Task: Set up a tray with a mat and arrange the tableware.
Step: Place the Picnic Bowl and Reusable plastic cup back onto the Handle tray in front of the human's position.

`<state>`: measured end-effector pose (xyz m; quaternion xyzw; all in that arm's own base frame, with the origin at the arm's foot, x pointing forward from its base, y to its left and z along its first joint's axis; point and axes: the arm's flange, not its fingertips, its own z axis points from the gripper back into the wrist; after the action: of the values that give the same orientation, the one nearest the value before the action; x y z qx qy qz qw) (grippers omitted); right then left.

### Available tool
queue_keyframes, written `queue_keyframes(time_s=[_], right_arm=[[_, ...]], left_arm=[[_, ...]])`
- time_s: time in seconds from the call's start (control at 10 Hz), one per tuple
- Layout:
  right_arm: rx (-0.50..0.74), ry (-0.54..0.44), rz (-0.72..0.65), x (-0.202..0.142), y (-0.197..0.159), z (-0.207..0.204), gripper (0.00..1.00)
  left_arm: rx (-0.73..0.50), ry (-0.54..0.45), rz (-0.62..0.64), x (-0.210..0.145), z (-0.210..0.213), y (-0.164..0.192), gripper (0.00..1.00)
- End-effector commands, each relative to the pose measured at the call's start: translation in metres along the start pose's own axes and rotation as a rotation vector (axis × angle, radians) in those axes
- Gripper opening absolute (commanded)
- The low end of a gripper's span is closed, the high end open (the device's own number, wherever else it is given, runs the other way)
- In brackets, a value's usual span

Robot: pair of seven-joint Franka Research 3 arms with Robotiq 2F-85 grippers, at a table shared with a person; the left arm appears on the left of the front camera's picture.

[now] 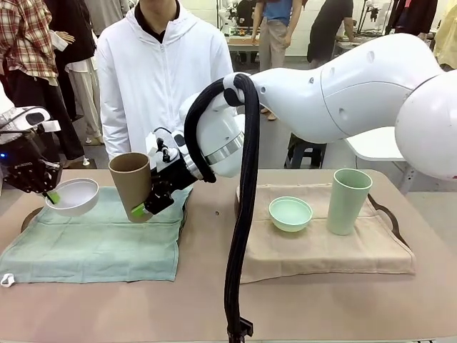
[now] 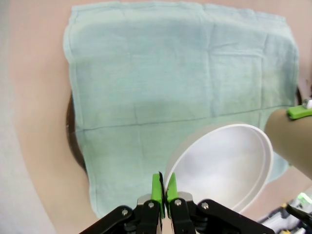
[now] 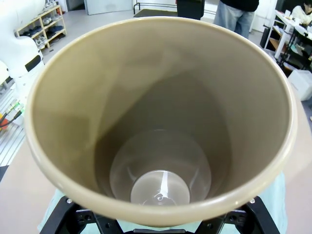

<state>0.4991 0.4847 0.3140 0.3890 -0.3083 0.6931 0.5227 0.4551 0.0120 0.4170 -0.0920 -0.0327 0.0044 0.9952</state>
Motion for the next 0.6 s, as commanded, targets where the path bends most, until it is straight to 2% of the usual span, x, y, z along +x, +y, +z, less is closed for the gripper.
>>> queue_keyframes(time_s=[0.0,0.5], right_arm=[[0.018,-0.003,-0.018,-0.014,-0.007,-0.007,0.81],[0.039,0.01,-0.037,-0.033,-0.014,-0.02,0.81]], left_arm=[[-0.009,0.0,-0.009,0.01,-0.02,-0.002,0.04],[0.006,0.004,-0.019,0.026,-0.049,-0.004,0.04]])
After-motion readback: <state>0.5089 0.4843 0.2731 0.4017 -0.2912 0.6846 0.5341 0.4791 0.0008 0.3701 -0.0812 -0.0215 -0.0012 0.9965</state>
